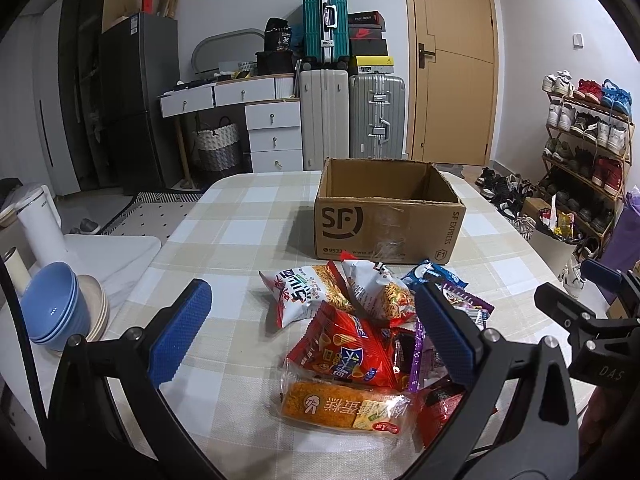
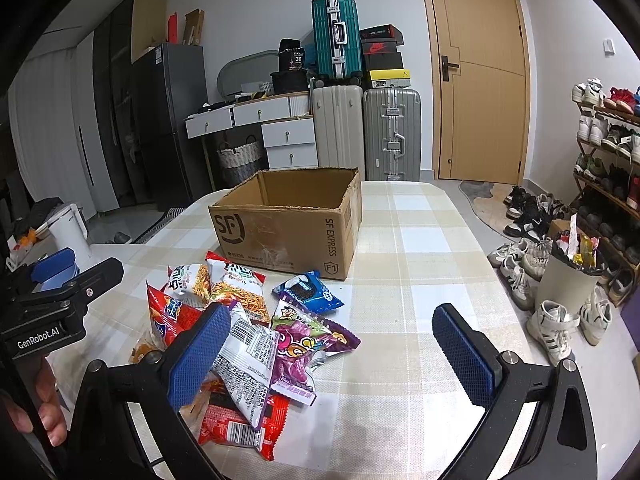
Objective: Organize snacks
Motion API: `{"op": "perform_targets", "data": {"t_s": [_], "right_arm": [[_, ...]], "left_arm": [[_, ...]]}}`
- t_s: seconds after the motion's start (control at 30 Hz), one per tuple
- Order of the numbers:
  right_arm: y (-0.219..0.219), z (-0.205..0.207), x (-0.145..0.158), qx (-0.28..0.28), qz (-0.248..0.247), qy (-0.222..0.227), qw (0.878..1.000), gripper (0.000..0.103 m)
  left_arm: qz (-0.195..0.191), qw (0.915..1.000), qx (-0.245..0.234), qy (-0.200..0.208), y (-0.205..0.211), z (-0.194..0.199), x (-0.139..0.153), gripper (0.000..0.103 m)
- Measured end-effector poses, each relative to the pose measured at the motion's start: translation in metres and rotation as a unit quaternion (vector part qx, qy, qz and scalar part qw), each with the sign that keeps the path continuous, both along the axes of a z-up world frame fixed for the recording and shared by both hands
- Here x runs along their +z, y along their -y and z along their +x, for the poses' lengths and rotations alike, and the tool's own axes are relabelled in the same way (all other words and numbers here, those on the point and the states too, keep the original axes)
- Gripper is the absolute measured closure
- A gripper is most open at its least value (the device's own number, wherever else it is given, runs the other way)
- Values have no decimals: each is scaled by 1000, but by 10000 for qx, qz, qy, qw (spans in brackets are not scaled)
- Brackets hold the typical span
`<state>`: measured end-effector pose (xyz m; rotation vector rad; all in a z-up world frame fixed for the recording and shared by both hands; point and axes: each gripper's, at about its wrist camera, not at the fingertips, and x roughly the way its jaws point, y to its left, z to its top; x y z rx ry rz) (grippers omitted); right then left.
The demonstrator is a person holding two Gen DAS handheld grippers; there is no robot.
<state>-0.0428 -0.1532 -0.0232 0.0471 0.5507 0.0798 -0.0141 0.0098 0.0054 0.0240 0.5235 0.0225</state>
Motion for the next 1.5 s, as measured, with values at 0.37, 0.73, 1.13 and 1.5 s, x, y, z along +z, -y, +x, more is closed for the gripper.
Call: {"op": "perform_targets", "data": {"t_s": [0.37,0.73,1.13,1.5], "right_arm": [[-1,1,-2,15,9,-50,10000,0],[-22,11,-32,1374,576,-979,9840,0],[-53,12,-85,1299,175,-2077,9694,0],[-68,17,-102,1146,-142,-2134,9701,40]], "left_arm": [[-6,10000,13,-27,-1,1,-1,2],[35,9994,258,-217,-31,11,-7,2],[-645,9916,311,-1080,-82,25,-32,2],[-787,9830,396,-1614,-83,19,-56,2]]}}
